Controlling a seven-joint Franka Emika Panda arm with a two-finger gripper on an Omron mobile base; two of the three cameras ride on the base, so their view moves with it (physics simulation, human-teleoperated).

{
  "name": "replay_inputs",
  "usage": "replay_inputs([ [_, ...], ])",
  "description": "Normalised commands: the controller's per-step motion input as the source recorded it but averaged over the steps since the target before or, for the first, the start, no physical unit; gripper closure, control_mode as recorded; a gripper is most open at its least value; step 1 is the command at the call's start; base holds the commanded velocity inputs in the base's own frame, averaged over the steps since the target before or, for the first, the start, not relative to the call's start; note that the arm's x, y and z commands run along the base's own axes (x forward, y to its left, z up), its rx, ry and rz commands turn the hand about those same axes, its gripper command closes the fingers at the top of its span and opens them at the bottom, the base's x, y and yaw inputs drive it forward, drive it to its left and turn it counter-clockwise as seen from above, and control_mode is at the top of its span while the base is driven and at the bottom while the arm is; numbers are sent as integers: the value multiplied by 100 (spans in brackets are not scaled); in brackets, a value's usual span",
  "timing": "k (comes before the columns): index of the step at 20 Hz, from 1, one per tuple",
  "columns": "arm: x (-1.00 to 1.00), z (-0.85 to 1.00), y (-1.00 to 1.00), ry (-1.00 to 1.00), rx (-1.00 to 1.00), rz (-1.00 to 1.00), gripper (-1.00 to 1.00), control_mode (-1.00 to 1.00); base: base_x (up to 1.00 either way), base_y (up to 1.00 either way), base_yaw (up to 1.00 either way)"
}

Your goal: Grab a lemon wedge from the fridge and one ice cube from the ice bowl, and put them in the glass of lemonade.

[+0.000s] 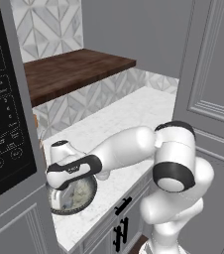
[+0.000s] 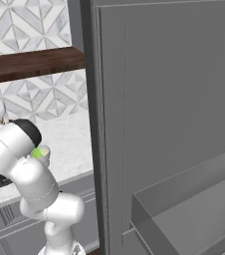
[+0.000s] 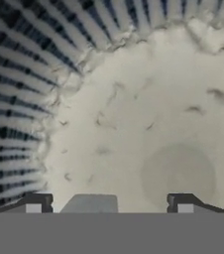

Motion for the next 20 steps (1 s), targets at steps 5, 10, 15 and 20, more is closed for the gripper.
replay_inputs([
  [5,0,-18,0,0,0,0,-100,-100,0,0,0],
  [10,2,-17,0,-2,0,0,-100,-100,0,0,0],
  [15,1,-1,0,-8,0,0,-100,-100,0,0,0],
  [20,9,0,-2,-6,0,0,-100,-100,0,0,0],
])
